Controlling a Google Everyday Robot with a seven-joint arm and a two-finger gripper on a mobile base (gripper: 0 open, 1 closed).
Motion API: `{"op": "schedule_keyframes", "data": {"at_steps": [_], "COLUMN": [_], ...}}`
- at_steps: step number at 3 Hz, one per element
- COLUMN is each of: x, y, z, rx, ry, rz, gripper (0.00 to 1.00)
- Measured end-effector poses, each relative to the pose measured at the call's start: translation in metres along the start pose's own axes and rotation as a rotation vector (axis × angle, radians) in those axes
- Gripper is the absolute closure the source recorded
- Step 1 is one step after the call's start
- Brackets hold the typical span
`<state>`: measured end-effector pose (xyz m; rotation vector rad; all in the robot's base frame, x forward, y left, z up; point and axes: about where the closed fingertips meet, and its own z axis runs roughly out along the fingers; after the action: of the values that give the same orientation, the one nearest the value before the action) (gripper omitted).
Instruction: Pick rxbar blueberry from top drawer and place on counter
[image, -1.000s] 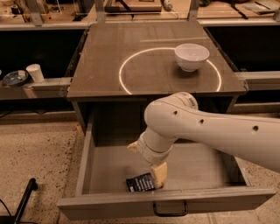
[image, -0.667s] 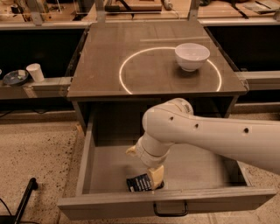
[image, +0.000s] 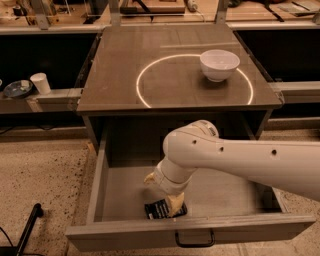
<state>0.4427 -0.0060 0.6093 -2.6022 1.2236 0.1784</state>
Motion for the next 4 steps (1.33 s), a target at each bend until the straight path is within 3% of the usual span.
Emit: {"op": "schedule_keyframes", "data": {"at_steps": [3, 4], "x": [0.0013, 0.0006], "y": [0.0034, 0.0022], "z": [0.0053, 0.0062], "rx": [-0.033, -0.035], "ry": [0.003, -0.001], "rz": [0.014, 0.019], "gripper": [0.35, 0.53]}}
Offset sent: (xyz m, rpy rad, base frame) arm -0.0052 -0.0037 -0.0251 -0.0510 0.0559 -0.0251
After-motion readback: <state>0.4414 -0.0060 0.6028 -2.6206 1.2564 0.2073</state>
